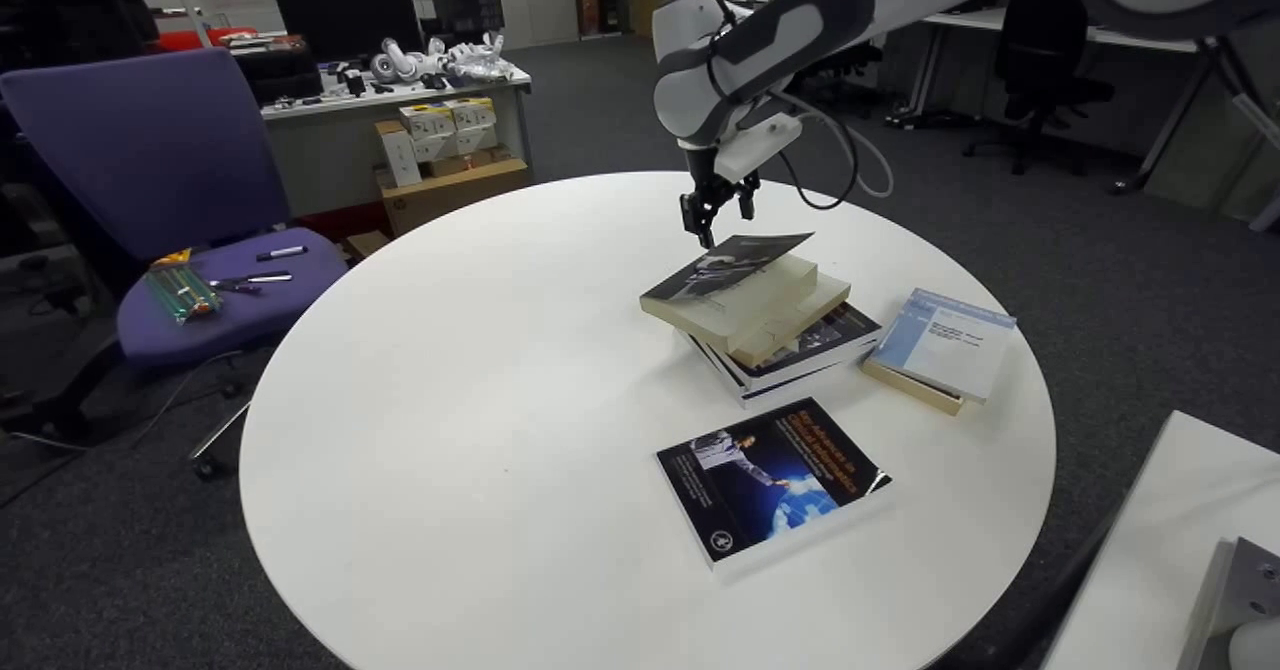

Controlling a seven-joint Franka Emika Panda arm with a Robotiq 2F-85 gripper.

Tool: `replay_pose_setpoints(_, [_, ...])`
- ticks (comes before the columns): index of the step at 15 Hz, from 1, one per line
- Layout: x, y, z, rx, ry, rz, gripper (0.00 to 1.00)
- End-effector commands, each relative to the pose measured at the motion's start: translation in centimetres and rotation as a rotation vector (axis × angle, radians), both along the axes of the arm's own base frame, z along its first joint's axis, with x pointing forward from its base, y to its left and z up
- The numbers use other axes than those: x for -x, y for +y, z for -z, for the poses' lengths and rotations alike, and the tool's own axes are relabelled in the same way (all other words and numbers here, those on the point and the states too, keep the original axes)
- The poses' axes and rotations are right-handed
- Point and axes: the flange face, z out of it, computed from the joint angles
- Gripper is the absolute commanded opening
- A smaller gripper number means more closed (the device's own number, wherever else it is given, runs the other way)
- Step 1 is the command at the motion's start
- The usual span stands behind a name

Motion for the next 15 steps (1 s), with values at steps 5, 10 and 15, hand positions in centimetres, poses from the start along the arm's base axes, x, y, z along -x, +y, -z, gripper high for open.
replay_pose_setpoints(5, [-4.0,-1.1,2.0,0.004,-0.046,0.034,1.0])
replay_pose_setpoints(10, [-5.1,-1.1,3.3,-0.002,-0.056,0.026,1.0])
replay_pose_setpoints(15, [-4.7,-1.1,4.1,-0.058,0.026,0.014,1.0])
